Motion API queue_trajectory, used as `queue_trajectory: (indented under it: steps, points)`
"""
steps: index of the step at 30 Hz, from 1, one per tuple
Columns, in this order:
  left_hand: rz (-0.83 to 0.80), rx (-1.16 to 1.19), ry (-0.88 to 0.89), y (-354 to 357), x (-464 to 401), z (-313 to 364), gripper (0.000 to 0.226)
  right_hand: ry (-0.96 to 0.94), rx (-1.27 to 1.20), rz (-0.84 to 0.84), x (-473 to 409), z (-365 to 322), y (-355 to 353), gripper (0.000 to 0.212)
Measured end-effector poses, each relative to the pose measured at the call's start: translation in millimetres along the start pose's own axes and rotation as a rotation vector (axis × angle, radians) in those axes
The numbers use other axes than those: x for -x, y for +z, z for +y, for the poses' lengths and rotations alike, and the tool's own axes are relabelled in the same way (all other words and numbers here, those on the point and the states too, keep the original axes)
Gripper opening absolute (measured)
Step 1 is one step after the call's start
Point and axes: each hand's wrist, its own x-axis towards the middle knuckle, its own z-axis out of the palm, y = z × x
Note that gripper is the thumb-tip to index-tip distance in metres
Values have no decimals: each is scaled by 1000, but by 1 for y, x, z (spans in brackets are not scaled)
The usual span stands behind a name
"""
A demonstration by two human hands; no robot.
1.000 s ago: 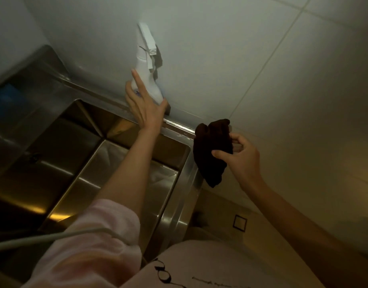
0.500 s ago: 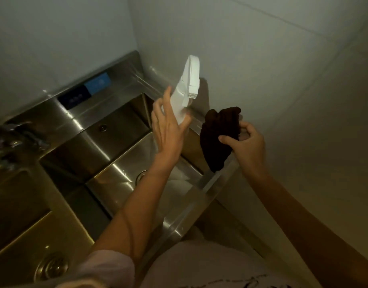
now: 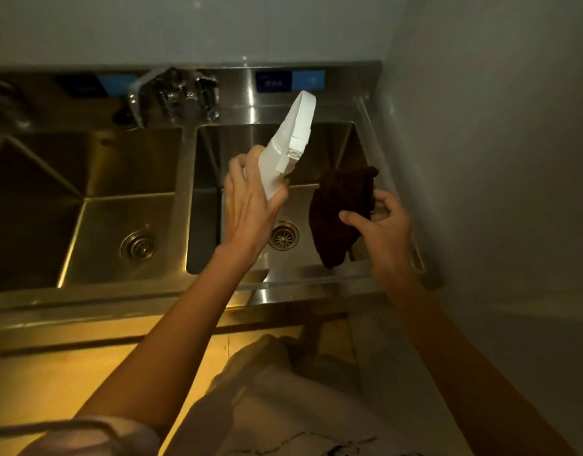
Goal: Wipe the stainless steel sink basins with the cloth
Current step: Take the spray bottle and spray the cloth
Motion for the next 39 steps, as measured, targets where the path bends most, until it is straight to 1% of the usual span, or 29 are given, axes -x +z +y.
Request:
queue_trajectory:
  steps: [3, 5, 7, 15, 20, 24, 27, 31, 34, 39]
  points:
    - [79, -98, -108, -31, 31, -14, 63, -10, 17, -146, 11, 5, 15, 49]
    - [138, -159, -228, -54, 56, -26, 67, -16, 26, -263, 21, 5, 32, 47]
    - [161, -174, -311, -70, 76, -36, 70, -26, 31, -313, 26, 6, 45, 45]
    - [302, -306, -431, -157, 147, -80, 71, -68, 68, -557, 88, -3, 131, 47]
    - [401, -317, -509, -223, 180, -113, 67, -110, 51, -728, 146, -20, 203, 49]
    - [464, -373, -576, -279, 217, -154, 66, -155, 61, -801, 202, -27, 274, 47]
    - [487, -409, -633, -318, 246, -186, 67, -231, 85, -855, 245, -30, 322, 43]
    - [532, -377, -700, -363, 275, -215, 59, -315, 122, -907, 294, -29, 374, 37]
    - [578, -336, -728, -387, 294, -228, 56, -341, 120, -935, 323, -27, 402, 36]
    - [600, -367, -808, -411, 319, -248, 64, -304, 110, -1006, 355, -26, 442, 35]
